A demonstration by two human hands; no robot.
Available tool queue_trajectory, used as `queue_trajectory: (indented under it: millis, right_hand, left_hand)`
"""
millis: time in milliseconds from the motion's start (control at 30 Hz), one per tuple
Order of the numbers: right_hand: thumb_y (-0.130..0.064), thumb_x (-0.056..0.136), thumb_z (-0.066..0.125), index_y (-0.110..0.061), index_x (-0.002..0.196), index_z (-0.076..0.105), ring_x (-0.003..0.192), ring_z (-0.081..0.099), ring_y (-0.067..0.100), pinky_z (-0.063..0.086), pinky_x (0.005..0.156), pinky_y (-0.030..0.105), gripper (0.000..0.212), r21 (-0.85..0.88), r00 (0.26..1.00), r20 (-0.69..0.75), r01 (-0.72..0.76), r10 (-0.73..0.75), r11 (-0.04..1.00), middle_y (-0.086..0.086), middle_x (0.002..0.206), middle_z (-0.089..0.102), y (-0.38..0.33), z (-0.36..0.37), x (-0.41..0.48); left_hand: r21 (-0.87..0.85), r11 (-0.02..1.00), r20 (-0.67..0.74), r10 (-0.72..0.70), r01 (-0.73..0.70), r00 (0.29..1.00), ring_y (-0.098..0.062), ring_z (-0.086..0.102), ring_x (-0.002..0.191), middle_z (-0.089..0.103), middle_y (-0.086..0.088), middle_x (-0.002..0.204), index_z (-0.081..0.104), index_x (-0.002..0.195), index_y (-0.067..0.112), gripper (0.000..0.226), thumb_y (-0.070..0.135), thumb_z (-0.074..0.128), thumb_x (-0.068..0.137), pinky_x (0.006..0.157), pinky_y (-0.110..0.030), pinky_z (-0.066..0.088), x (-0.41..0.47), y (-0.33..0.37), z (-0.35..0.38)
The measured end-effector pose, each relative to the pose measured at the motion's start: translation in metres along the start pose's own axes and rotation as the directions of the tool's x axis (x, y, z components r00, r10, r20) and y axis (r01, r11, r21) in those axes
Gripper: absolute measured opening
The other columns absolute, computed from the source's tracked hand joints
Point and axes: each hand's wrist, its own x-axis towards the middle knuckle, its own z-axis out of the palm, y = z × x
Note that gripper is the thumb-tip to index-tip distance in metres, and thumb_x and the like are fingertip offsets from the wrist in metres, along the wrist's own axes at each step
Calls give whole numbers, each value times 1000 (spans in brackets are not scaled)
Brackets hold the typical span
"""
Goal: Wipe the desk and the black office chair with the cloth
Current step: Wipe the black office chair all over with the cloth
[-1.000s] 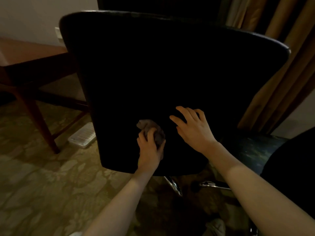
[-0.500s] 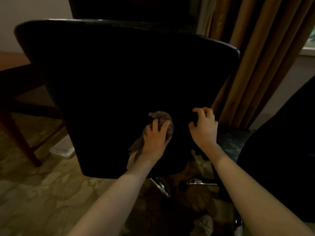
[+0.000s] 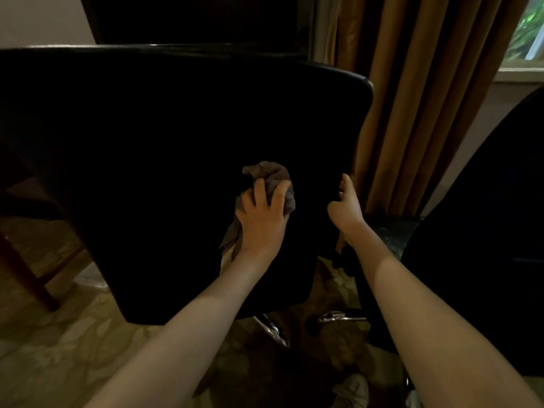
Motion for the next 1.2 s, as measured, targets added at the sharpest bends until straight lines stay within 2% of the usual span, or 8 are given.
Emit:
queue_trajectory:
  millis: [167, 300, 533, 600, 767, 933, 1000, 1200]
  right_hand:
    - [18, 87, 39, -28, 139, 32, 114, 49, 15, 53, 75, 27, 71, 106, 998, 59, 12, -19, 994, -6, 126, 41, -2, -4, -4]
    - [24, 87, 34, -25, 146, 23, 130, 33, 12, 49, 56, 10, 78, 195, 983, 184, -32, -5, 980, -7, 142, 32, -4, -16, -10]
    - [28, 84, 25, -21, 147, 27, 139, 31, 20, 54, 74, 23, 80, 435, 985, 161, -132, 67, 891, 2, 150, 31, 1, -18, -14]
    - [27, 86, 23, -20, 147, 28, 136, 35, 20, 54, 62, 17, 77, 461, 984, 152, -157, 97, 873, 3, 150, 33, -2, -17, -16]
    - [28, 85, 21, -19, 147, 29, 136, 35, 23, 39, 39, 8, 77, 429, 978, 168, -189, 127, 883, 7, 150, 32, -11, -21, -19]
    - [18, 93, 23, -16, 148, 25, 105, 57, 21, 37, 37, 7, 65, 351, 974, 175, -201, 147, 914, 14, 144, 41, -7, -33, -16]
    - [21, 90, 22, -16, 147, 27, 123, 49, 28, 38, 37, 9, 69, 330, 970, 181, -213, 160, 920, 14, 143, 42, -4, -36, -12]
    - [18, 90, 20, -18, 141, 40, 127, 48, 20, 32, 40, 16, 65, 445, 987, 142, -133, 77, 886, 3, 147, 40, 17, -34, 0]
  left_hand:
    - [111, 942, 297, 274, -318, 915, -34, 38, 105, 38, -10, 125, 42, 126, 32, 78, 32, 81, 59, 70, -51, 52, -21, 20, 21]
    - [39, 834, 671, 386, -550, 633, -35, 30, 132, 27, -8, 148, 24, 144, 34, 71, 27, 64, 86, 95, -57, 38, -48, 24, 29]
    - [103, 956, 295, 235, -275, 926, -35, 38, 106, 33, -10, 130, 30, 131, 31, 78, 28, 76, 67, 68, -45, 52, 10, 33, 2]
    - [115, 953, 169, 259, -280, 951, -31, 42, 101, 36, -8, 126, 31, 129, 31, 80, 32, 78, 64, 63, -40, 52, 34, 41, -5]
    - [155, 914, 117, 360, -375, 926, -24, 60, 95, 57, -2, 124, 25, 140, 25, 84, 35, 71, 69, 64, -36, 52, 64, 57, -15]
    - [149, 837, 243, 486, -527, 840, -18, 62, 93, 62, 3, 117, 47, 135, 26, 57, 15, 27, 83, 67, -39, 51, 44, 60, 4]
    - [164, 825, 282, 486, -541, 827, -18, 63, 95, 63, 3, 117, 52, 133, 27, 62, 11, 21, 82, 70, -38, 51, 34, 59, 8]
    - [185, 678, 454, 583, -711, 674, -15, 63, 98, 63, 6, 118, 52, 133, 28, 57, 32, 57, 76, 70, -37, 50, -10, 39, 36]
